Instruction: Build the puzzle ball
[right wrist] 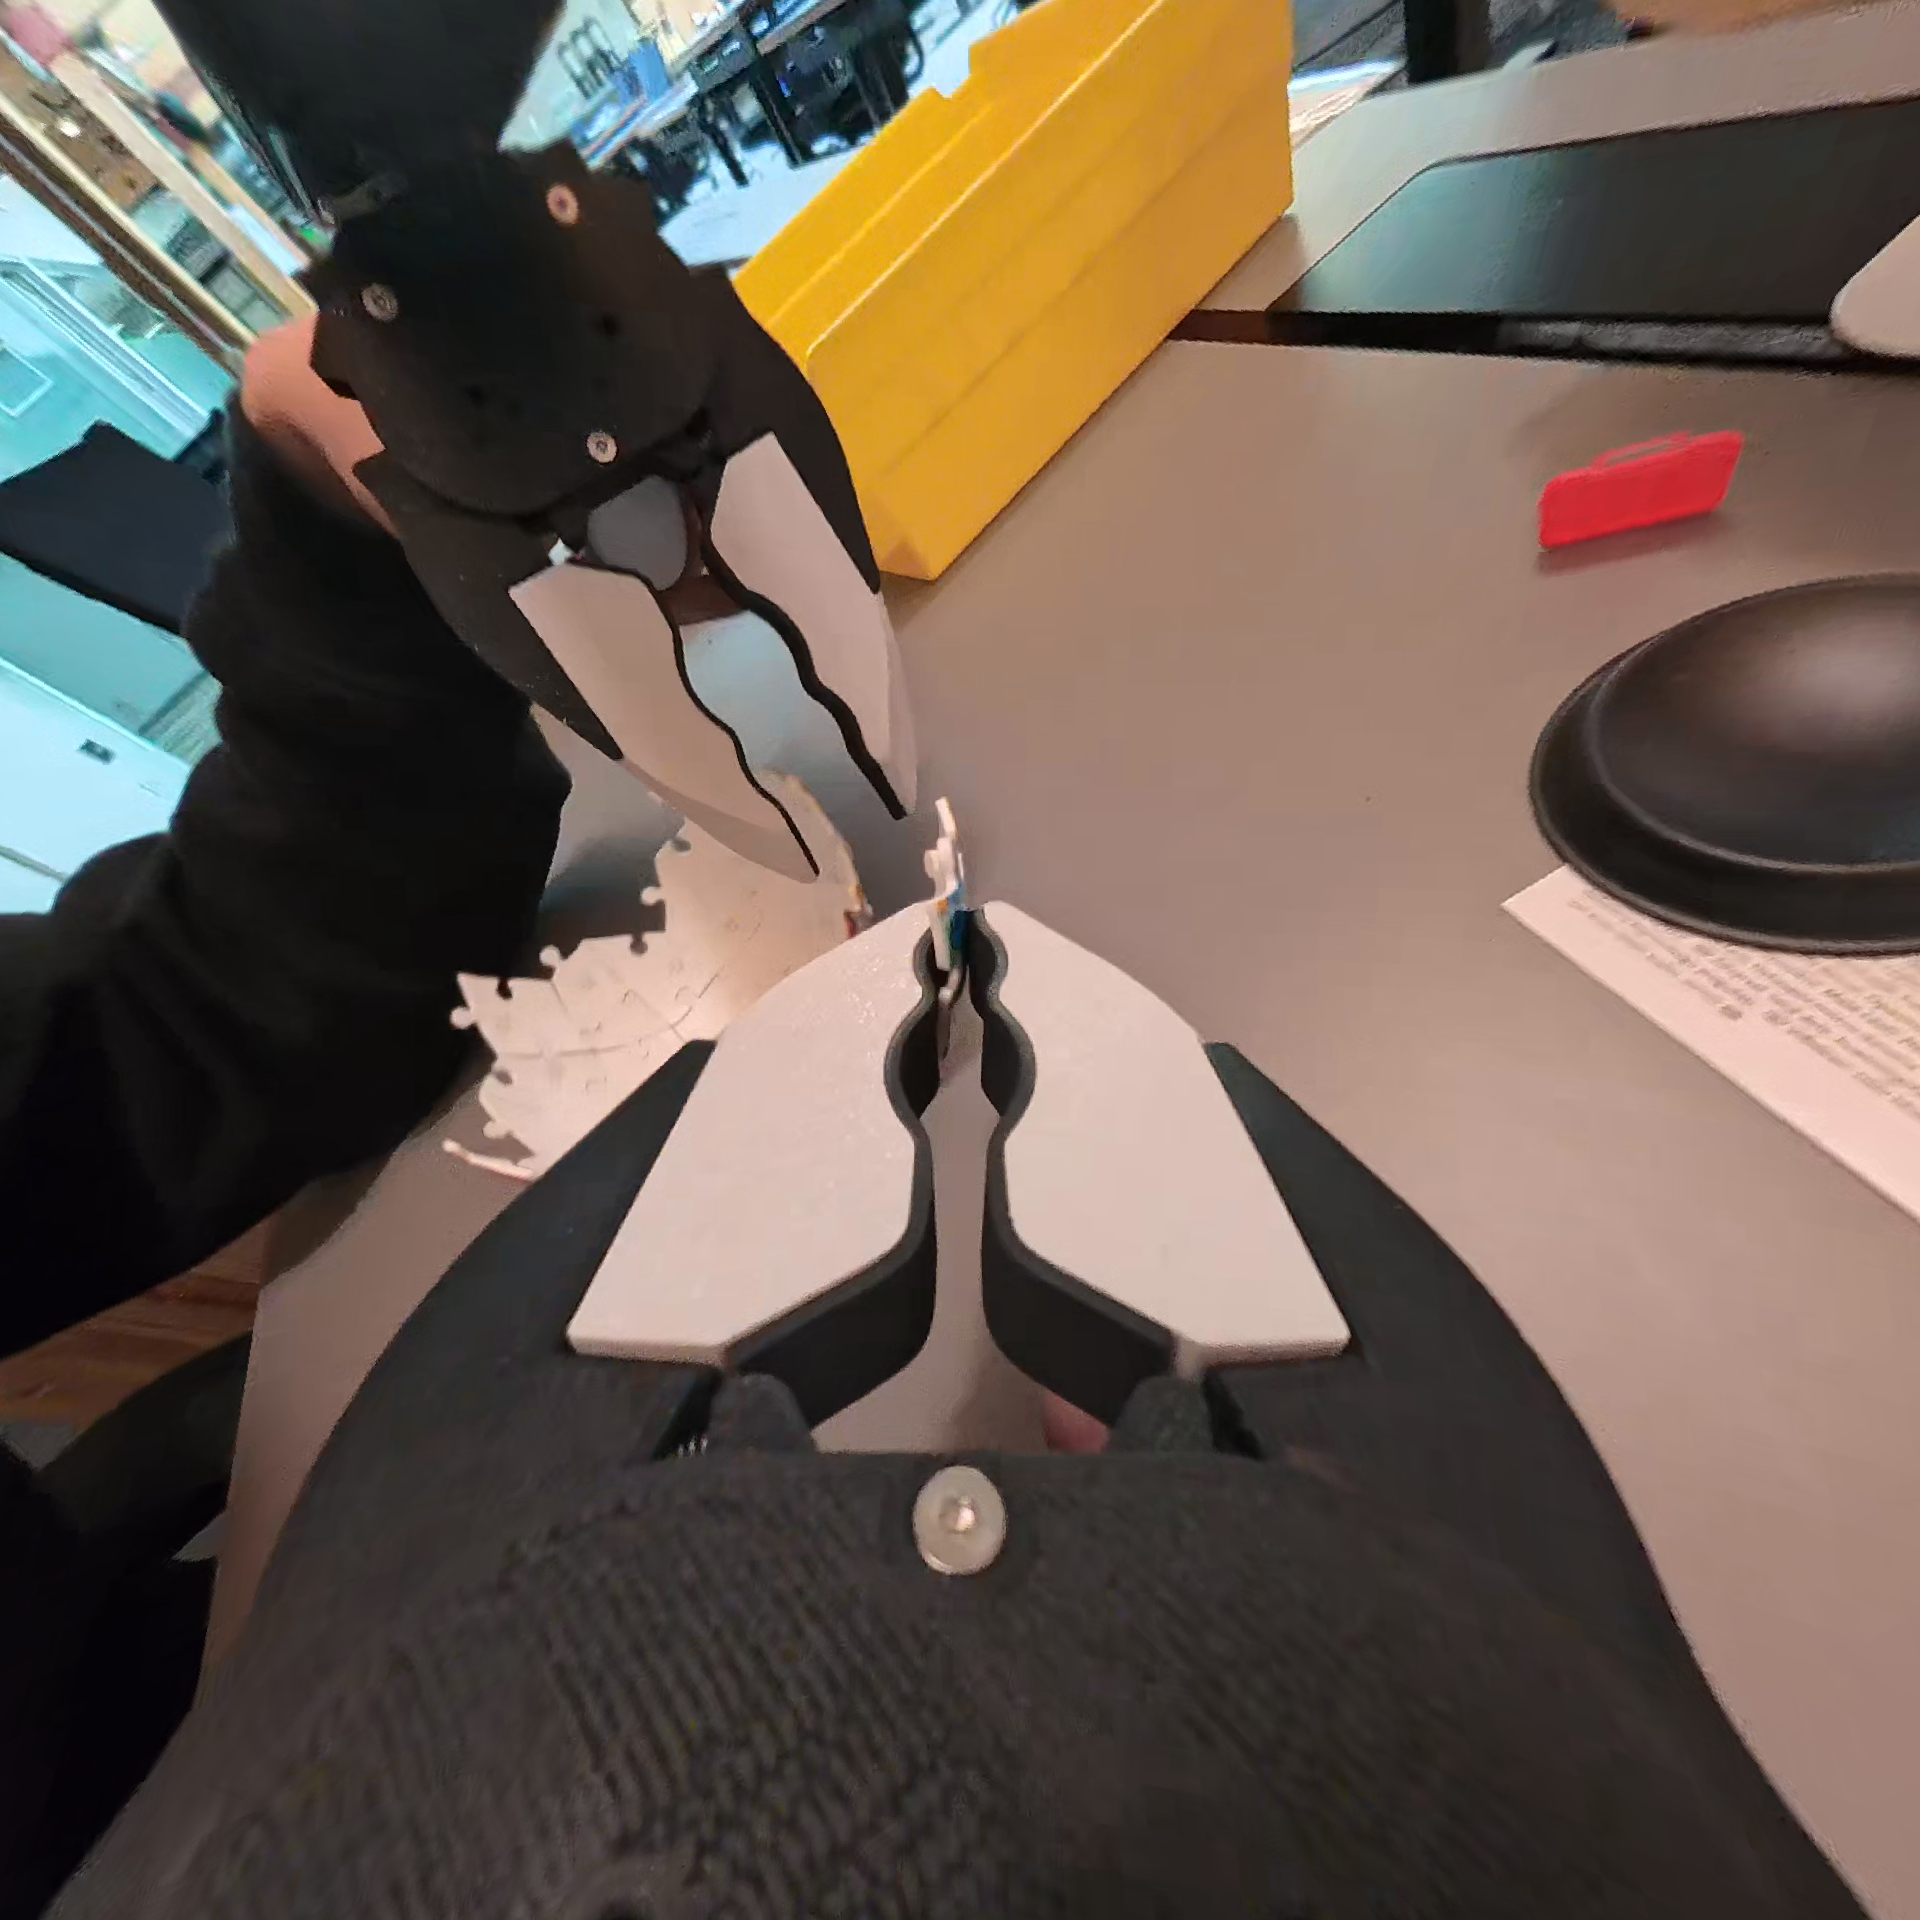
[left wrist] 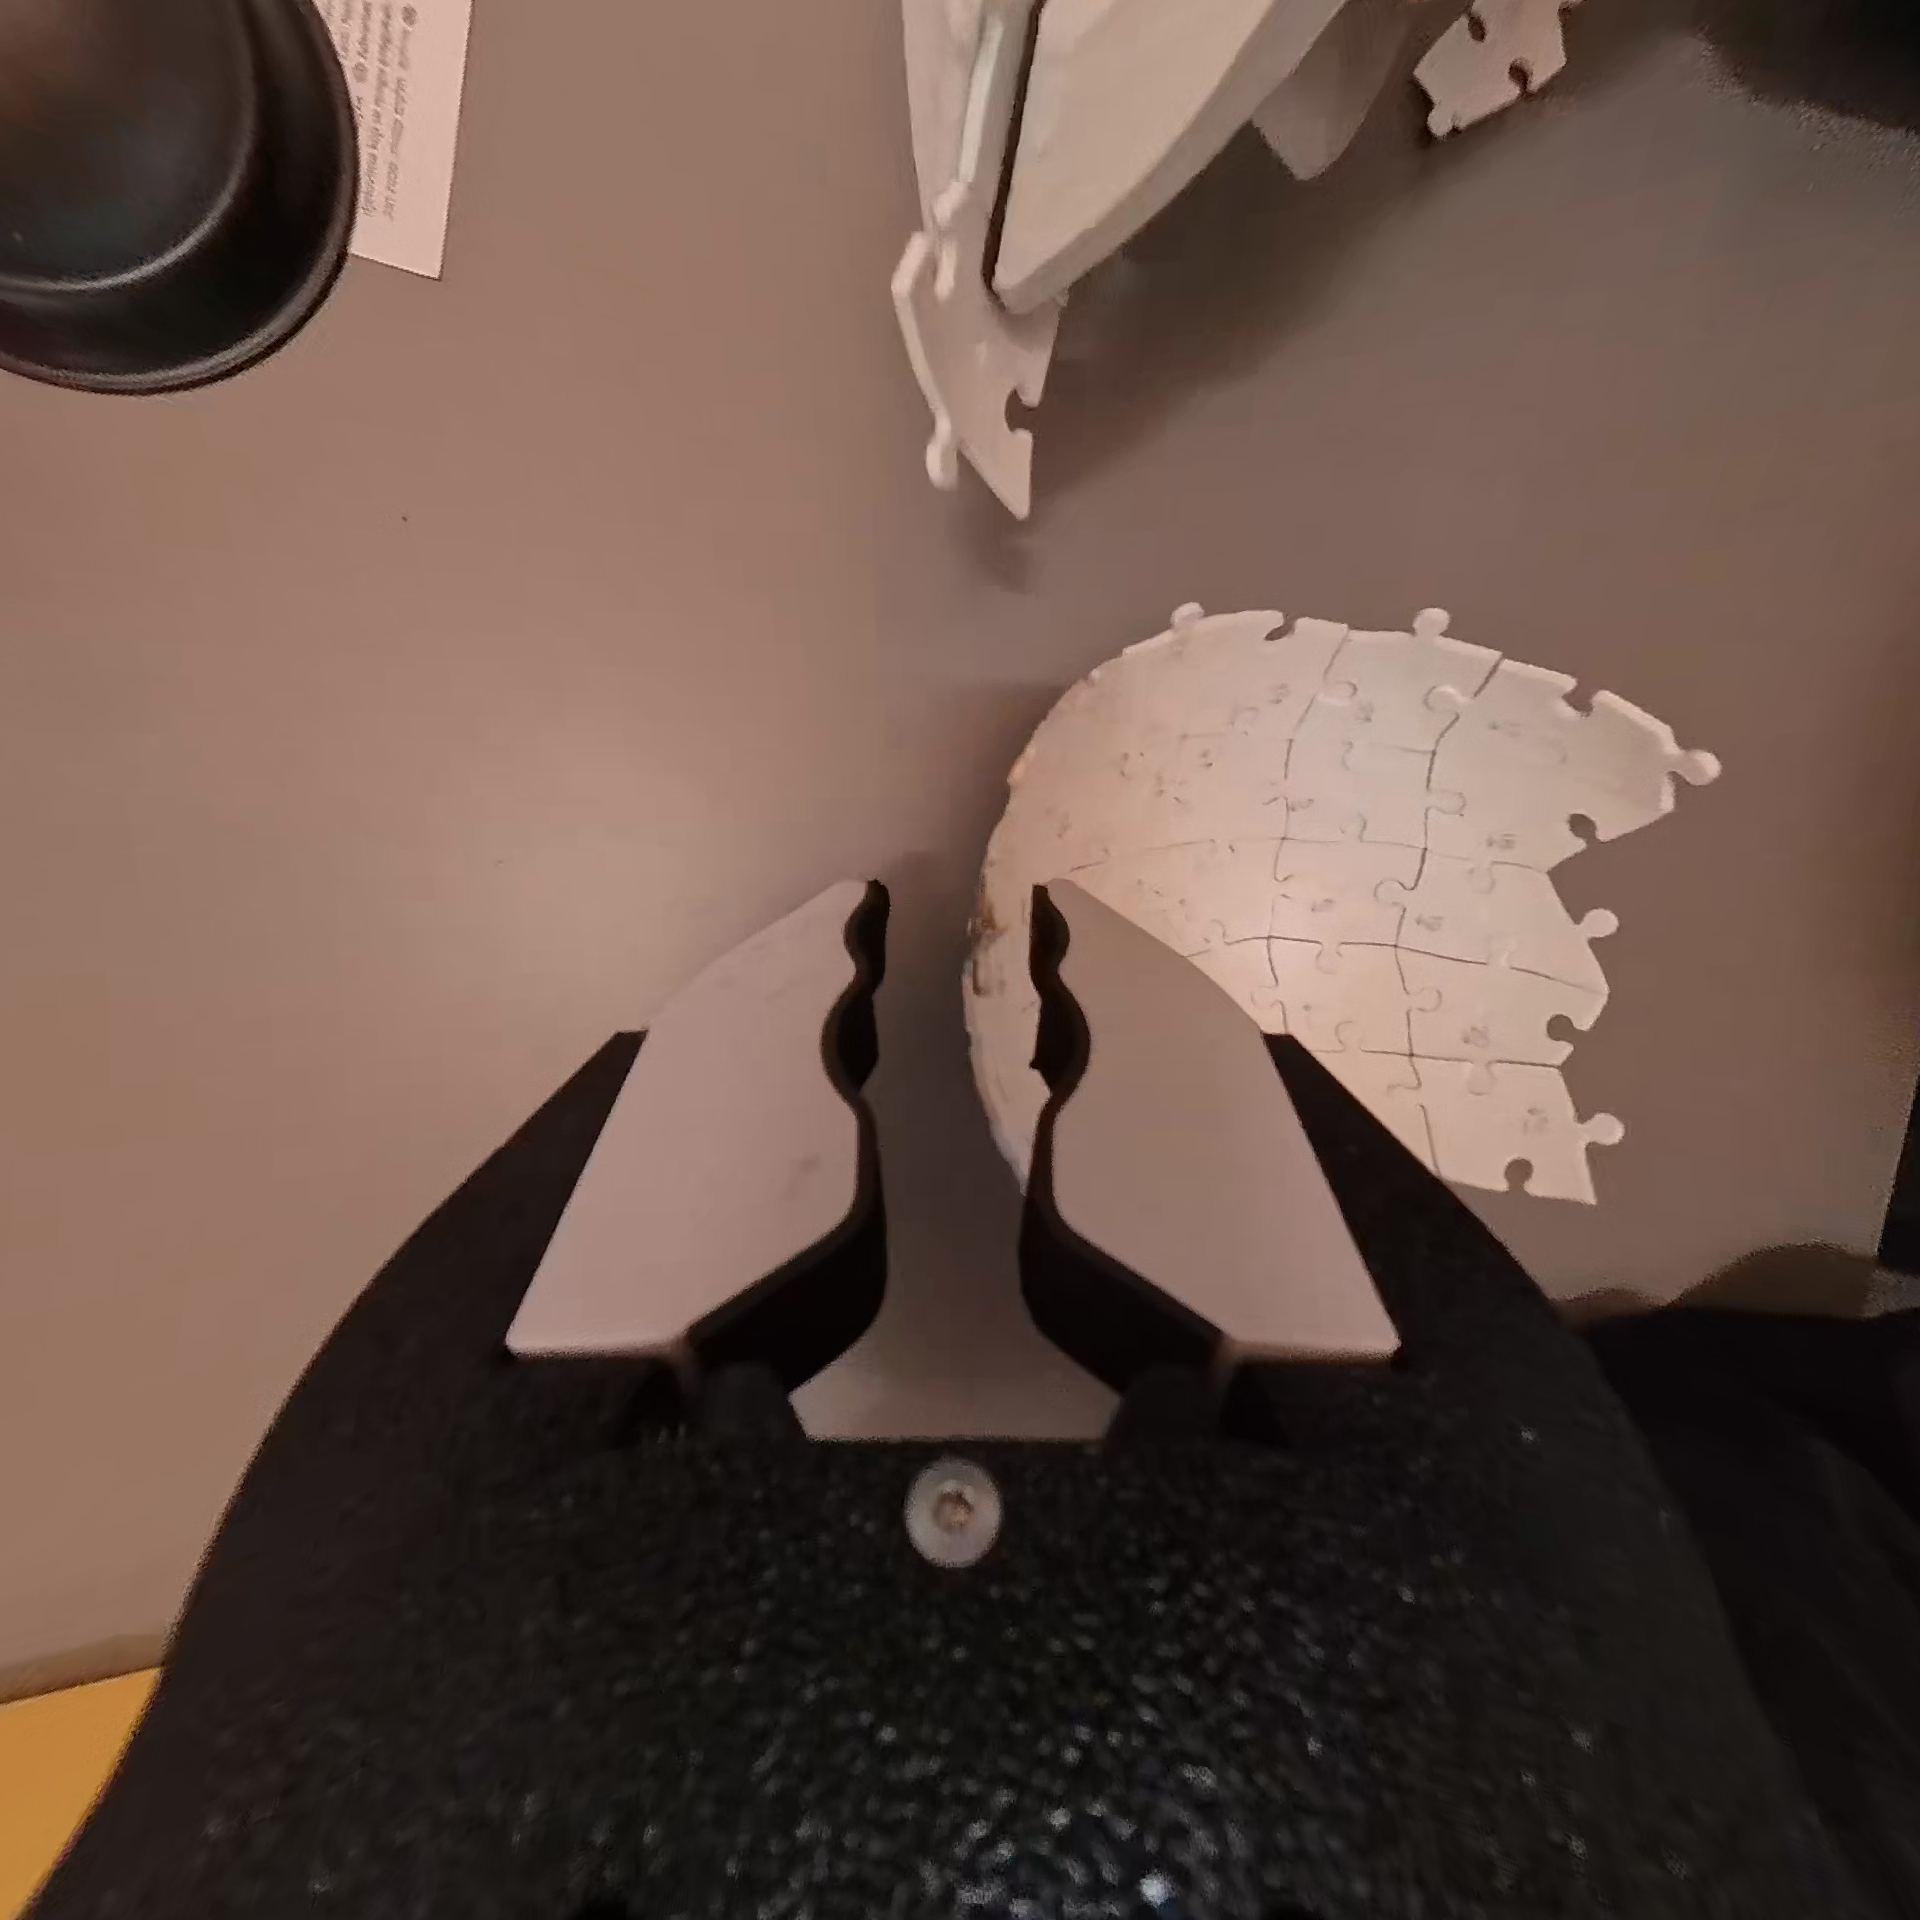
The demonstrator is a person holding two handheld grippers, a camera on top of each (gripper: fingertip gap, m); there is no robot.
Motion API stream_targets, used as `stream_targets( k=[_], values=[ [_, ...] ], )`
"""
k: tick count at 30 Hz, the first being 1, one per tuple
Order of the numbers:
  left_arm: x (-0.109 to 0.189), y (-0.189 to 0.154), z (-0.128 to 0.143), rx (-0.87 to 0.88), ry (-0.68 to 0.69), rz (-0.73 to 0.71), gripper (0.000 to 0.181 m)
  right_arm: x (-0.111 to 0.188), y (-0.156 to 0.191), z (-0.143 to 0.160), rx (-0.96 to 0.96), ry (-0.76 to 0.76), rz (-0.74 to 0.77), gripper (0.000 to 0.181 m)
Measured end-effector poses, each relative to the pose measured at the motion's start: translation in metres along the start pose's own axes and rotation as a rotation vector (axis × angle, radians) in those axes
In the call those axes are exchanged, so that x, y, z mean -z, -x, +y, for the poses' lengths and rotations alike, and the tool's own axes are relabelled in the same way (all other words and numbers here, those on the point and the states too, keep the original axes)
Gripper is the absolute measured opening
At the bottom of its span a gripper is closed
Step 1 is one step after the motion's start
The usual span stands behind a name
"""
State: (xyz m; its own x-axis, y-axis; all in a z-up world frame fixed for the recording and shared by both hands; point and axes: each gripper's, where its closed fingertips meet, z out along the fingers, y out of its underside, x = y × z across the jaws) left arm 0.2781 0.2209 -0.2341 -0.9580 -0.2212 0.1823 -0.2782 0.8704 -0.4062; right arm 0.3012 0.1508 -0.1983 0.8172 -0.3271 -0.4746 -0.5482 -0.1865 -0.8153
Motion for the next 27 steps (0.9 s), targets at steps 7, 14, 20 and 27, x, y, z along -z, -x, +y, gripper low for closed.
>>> stream_targets(
  k=[7, 14, 20, 27],
  values=[
    [0.001, -0.005, 0.010, 0.012, 0.069, -0.006, 0.028, -0.016, 0.002, 0.024, 0.061, 0.110, -0.006, 0.002],
    [0.012, 0.000, 0.017, 0.073, 0.091, -0.069, 0.030, -0.020, 0.008, 0.026, 0.080, 0.108, -0.019, 0.002],
    [0.013, -0.001, 0.023, 0.111, 0.105, -0.050, 0.017, -0.022, 0.019, 0.026, 0.070, 0.099, -0.072, 0.002],
    [0.009, -0.006, 0.028, 0.095, 0.133, -0.014, 0.012, -0.018, 0.019, 0.004, 0.160, 0.075, -0.048, 0.002]
  ],
)
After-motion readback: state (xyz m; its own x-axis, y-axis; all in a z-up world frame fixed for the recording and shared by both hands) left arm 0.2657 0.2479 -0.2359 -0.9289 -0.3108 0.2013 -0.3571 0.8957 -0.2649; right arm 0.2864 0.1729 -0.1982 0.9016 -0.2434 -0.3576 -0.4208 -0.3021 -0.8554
